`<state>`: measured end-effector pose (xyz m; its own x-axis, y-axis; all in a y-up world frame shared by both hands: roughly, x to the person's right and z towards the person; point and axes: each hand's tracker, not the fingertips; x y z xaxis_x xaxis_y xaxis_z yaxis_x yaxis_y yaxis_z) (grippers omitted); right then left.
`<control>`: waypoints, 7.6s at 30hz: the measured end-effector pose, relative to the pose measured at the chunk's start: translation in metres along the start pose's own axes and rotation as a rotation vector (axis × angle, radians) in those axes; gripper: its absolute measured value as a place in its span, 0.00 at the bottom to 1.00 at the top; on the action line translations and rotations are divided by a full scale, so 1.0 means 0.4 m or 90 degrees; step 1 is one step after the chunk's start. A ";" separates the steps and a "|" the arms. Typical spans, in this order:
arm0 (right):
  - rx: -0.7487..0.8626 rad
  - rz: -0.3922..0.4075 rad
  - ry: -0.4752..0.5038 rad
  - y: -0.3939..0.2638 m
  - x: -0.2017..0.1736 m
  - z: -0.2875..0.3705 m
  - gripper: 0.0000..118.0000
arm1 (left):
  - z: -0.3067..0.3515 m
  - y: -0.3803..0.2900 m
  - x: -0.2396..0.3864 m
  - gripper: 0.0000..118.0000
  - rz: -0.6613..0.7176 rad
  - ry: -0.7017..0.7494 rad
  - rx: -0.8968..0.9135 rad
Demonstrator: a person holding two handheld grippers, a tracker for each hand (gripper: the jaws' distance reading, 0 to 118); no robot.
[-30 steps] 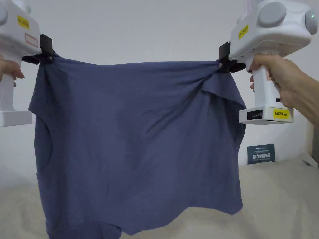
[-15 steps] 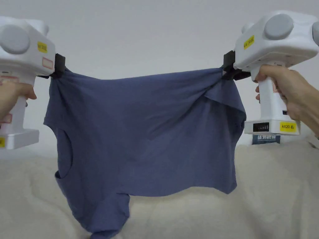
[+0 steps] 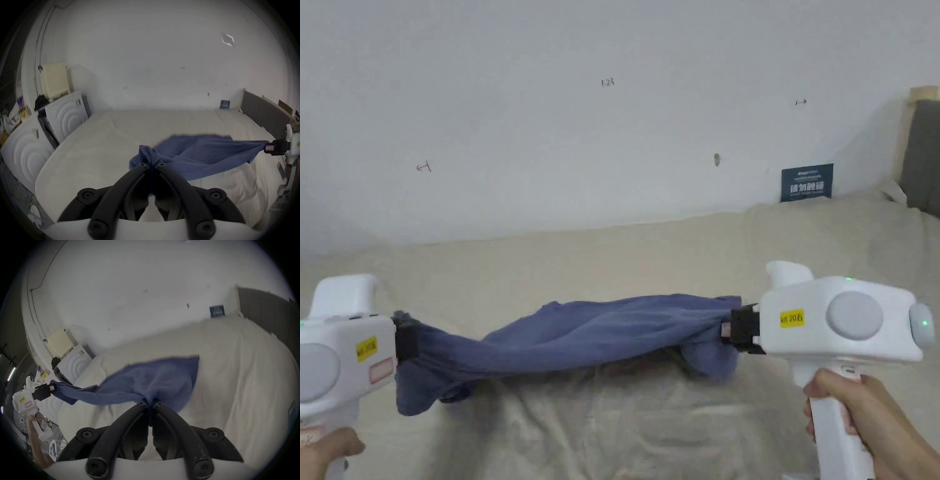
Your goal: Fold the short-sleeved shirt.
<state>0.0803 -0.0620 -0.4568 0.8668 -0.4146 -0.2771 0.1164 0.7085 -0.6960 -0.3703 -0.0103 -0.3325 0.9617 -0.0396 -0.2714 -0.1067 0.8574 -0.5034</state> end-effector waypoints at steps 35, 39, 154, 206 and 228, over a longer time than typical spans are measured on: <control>-0.007 0.134 -0.007 -0.465 -0.003 0.311 0.49 | 0.382 -0.443 -0.084 0.88 0.077 -0.005 -0.064; 0.040 0.118 -0.012 -0.361 -0.007 0.282 0.11 | 0.275 -0.353 -0.078 0.48 0.084 -0.043 -0.057; 0.101 0.065 -0.119 0.824 -0.056 0.178 0.02 | 0.009 0.680 -0.137 0.00 0.017 -0.039 0.135; -0.074 -0.120 -0.061 0.413 0.239 -0.316 0.02 | -0.467 0.203 -0.088 0.00 0.009 -0.043 -0.100; -0.104 -0.124 -0.074 -0.271 0.315 0.274 0.02 | 0.128 -0.444 -0.148 0.00 0.106 -0.060 -0.142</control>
<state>0.2301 -0.1287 -0.3439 0.8868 -0.4587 -0.0558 0.2149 0.5163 -0.8290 -0.3954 -0.1339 -0.1851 0.9445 0.1490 -0.2927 -0.3076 0.7135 -0.6295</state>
